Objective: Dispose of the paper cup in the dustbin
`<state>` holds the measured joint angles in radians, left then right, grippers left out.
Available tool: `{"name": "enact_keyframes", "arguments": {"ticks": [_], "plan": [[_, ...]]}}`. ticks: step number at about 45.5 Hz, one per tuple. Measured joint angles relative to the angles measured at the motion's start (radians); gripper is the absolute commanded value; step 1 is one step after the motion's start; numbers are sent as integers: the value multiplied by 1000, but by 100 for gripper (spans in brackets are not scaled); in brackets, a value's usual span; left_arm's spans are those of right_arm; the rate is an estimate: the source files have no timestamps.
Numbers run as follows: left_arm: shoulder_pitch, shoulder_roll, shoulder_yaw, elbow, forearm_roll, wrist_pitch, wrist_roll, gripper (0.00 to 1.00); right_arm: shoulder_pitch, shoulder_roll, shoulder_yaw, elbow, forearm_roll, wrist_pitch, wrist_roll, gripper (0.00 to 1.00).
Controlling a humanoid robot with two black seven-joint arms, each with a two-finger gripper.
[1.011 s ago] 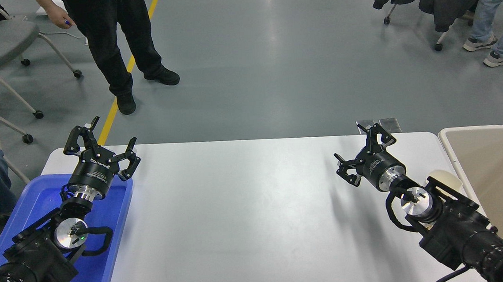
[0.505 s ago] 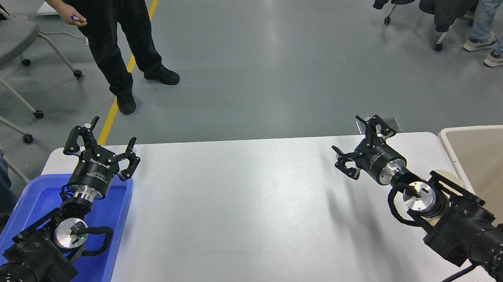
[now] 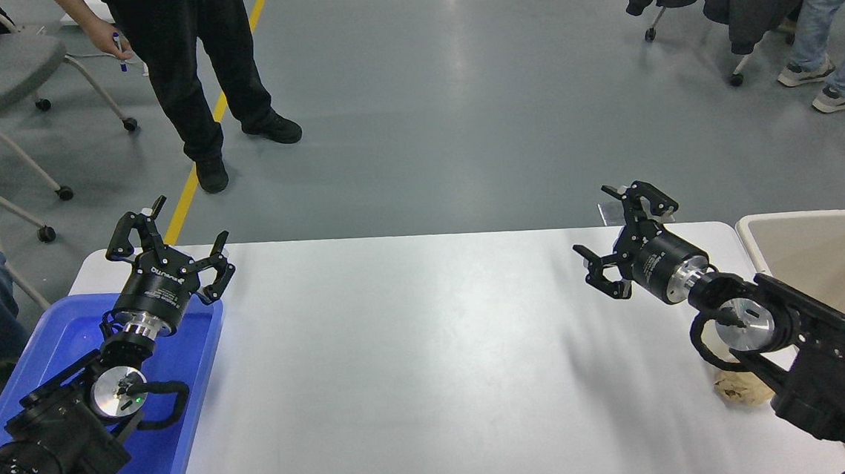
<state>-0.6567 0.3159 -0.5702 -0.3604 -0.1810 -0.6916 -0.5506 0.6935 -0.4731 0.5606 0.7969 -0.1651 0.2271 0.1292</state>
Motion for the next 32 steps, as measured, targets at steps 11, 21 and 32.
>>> {"name": "enact_keyframes", "arguments": {"ticks": [11, 21, 32], "plan": [[0, 0, 0, 0, 0, 0, 0, 100, 29, -143, -58, 28, -124, 5, 4, 100], [0, 0, 0, 0, 0, 0, 0, 100, 45, -251, -77, 70, -283, 8, 12, 100], [0, 0, 0, 0, 0, 0, 0, 100, 49, -328, -134, 94, -514, 1, 66, 100]]}}
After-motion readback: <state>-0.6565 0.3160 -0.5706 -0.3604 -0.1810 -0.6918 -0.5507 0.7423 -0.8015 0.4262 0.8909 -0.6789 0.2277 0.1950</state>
